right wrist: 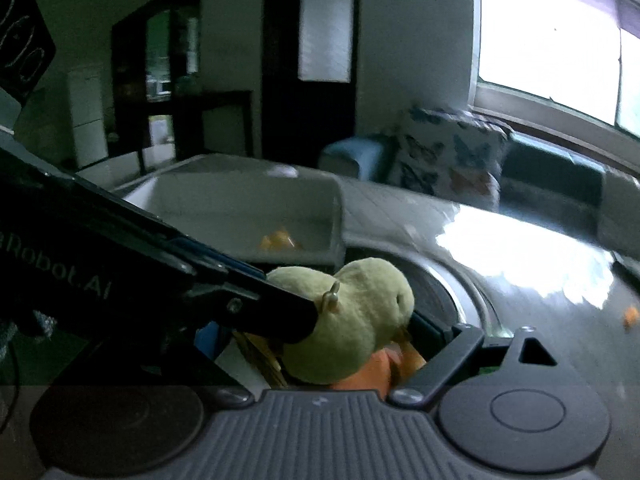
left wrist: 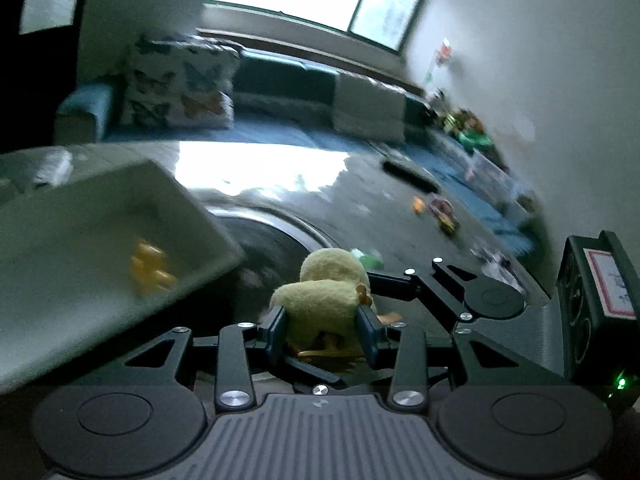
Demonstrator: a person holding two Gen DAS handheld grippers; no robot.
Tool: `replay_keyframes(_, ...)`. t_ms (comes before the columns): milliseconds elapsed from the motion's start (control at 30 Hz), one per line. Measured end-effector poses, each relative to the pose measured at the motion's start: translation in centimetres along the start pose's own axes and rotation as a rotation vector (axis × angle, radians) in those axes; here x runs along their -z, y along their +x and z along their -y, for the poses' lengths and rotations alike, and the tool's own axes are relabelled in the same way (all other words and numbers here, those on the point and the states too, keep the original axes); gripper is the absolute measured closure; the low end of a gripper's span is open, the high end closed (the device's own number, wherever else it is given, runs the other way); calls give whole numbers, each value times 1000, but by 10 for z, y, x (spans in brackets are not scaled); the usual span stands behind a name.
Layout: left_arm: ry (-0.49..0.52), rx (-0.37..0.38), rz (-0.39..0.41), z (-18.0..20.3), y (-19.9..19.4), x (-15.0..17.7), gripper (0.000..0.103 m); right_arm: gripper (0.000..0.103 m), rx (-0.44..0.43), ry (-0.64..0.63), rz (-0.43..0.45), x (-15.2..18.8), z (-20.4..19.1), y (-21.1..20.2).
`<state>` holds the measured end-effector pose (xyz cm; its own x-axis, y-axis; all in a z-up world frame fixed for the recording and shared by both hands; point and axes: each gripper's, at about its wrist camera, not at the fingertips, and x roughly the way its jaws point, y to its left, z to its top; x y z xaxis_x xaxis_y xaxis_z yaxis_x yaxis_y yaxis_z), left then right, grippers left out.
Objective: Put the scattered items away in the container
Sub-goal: 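Lift the green plush chick with both grippers over the white box, then lower the chick into the box beside the duck and open both grippers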
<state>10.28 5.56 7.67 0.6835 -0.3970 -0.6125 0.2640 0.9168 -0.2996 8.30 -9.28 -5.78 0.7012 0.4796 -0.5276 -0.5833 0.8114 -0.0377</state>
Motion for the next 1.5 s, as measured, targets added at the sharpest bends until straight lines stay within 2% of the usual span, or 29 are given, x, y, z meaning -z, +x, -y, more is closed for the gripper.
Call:
replay_keyframes(333,-85,-117,64,-74,-15,-36,61,11,-124,-100,39,-66,-37,72)
replay_keyframes(500,-130,-160,48,-109,-9,-41,61,11,-184,-132,-1,-81,-53,112)
replay_keyframes(700,-199,-173,16,-142,0,-36,61,11,-233,-162,-73,-86,-64,150)
replay_keyframes(1100,-251,-169,-30,-158,10,-28,61,10,-260,-215,-174,-70,-72,166)
replay_keyframes(1500,-256,-183,-10,-154,-1,-30,61,7,-263,-184,-137,-76,-67,153)
